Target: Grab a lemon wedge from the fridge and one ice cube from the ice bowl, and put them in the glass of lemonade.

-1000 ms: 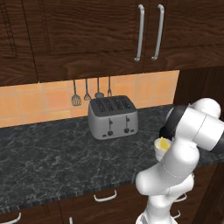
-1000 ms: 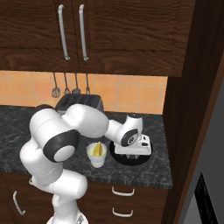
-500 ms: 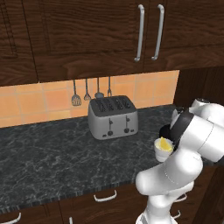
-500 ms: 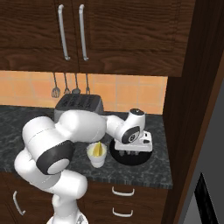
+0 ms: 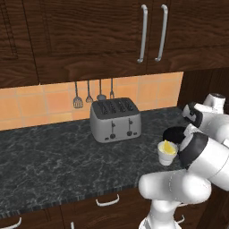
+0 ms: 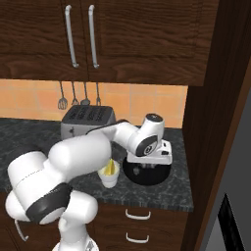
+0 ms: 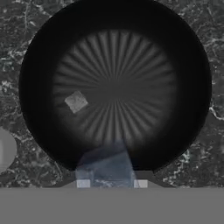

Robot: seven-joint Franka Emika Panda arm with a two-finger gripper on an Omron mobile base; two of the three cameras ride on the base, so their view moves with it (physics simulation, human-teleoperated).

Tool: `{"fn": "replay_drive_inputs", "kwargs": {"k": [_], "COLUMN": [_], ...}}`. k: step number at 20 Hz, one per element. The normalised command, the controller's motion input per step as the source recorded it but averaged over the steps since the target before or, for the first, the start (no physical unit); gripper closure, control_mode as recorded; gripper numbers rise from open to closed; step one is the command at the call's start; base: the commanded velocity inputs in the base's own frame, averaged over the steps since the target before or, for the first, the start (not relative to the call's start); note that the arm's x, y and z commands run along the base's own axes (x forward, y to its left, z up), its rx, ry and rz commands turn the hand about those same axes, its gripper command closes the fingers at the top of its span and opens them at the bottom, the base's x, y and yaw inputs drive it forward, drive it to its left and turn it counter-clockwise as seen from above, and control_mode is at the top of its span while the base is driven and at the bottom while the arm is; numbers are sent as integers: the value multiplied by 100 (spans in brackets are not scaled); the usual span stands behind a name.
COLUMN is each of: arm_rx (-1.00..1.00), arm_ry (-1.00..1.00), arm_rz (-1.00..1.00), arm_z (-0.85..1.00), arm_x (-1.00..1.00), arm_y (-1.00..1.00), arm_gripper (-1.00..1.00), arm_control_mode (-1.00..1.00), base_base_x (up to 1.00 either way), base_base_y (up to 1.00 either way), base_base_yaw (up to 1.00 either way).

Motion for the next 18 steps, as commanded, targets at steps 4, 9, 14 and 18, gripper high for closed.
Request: {"fn": "replay_drive_inputs", "kwargs": {"k": [4,9,14,18], "arm_rx": [0,-5,-6,-3], "arm_ry": [-5,-3,0,1], "arm_rz": [11,4,0,1], "arm_z": [32,41,26,-7], "arm_x": [-57,-7,0,16], "arm_y": [44,86,93,47], "arm_gripper": [100,100,100,100], "arm_control_mode": [-100,-100,-100,-100], "base_base_x": [0,0,0,0], "base_base_y": [0,0,0,0], "base_base_yaw": [0,0,0,0]}}
